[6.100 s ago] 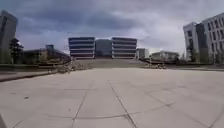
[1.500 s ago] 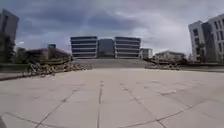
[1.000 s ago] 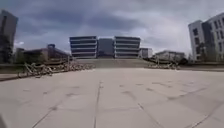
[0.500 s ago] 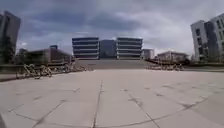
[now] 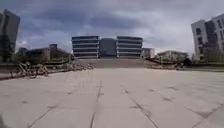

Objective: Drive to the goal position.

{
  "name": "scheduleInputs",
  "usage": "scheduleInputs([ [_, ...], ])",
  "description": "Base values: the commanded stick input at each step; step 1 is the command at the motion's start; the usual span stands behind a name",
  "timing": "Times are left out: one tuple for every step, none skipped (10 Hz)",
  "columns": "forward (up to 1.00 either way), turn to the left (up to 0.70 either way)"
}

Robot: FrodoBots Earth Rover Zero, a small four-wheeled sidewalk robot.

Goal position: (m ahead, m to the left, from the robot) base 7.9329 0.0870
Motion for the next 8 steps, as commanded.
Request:
scheduleInputs([
  [0.7, 0.0],
  [0.7, 0.0],
  [0.7, 0.0],
  [0.7, 0.0],
  [0.7, -0.12],
  [0.7, -0.25],
  [0.7, -0.15],
  [0.7, -0.05],
])
